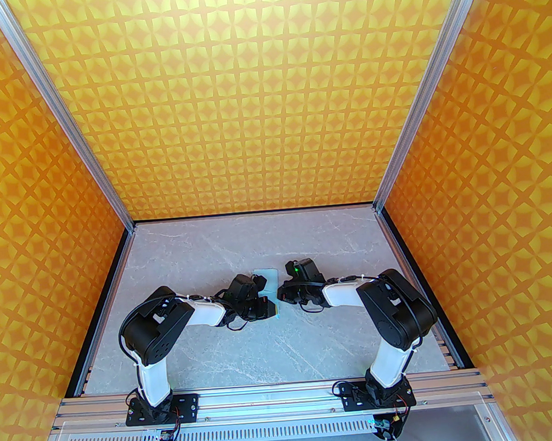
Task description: Fold a paper plane with a square sheet of paper (fold left side to right side)
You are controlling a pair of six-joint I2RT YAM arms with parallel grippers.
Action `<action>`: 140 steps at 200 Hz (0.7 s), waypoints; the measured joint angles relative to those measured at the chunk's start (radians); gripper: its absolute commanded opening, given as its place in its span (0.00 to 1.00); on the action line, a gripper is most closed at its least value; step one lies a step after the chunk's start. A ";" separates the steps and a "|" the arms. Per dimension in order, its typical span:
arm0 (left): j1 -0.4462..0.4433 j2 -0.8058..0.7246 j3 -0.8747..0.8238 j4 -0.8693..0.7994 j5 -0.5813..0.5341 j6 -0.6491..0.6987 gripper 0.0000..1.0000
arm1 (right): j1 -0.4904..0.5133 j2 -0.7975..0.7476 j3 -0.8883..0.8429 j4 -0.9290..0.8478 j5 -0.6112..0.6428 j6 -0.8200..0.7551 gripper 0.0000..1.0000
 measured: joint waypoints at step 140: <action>-0.032 -0.005 0.035 -0.084 0.000 0.016 0.05 | 0.000 0.006 0.013 -0.016 -0.002 -0.007 0.00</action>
